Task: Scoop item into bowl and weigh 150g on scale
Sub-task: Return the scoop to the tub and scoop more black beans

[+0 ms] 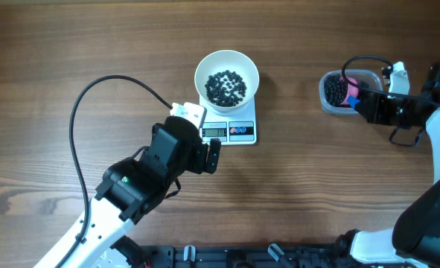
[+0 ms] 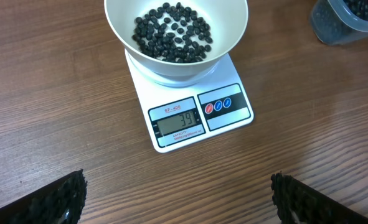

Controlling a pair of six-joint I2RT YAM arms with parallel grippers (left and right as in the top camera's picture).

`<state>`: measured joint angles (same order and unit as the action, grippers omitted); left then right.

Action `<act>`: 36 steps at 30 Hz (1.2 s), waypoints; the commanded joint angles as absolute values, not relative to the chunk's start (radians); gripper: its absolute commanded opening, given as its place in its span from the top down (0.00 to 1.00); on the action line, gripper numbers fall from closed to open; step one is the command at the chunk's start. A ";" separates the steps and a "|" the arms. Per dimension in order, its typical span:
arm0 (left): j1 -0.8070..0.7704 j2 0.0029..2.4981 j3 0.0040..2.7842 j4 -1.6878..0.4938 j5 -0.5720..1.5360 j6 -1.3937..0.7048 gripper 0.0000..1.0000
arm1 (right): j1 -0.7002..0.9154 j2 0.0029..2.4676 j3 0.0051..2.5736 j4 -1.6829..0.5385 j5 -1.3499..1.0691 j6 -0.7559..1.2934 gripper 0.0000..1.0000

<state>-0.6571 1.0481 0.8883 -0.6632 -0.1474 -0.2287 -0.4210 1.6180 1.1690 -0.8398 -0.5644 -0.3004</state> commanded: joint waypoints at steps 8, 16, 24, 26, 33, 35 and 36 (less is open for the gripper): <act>-0.652 1.048 0.890 -0.663 -0.139 -0.213 0.00 | -0.471 1.631 1.169 -0.819 -0.690 -0.236 0.96; -0.652 1.048 0.890 -0.663 -0.139 -0.213 0.00 | -0.492 1.631 1.169 -0.859 -0.736 -0.233 0.96; -0.652 1.048 0.890 -0.663 -0.139 -0.213 0.00 | -0.492 1.631 1.169 -0.873 -0.766 -0.232 0.96; -0.652 1.048 0.890 -0.663 -0.139 -0.213 0.00 | -0.492 1.631 1.169 -0.873 -0.733 -0.231 0.96; -0.652 1.048 0.890 -0.663 -0.139 -0.213 0.00 | -0.493 1.631 1.169 -0.865 -0.745 -0.205 0.96; -0.652 1.048 0.890 -0.663 -0.139 -0.213 0.00 | -0.492 1.631 1.169 -0.857 -0.746 -0.184 0.96; -0.652 1.048 0.890 -0.663 -0.139 -0.213 0.00 | -0.493 1.631 1.169 -0.849 -0.765 -0.172 0.96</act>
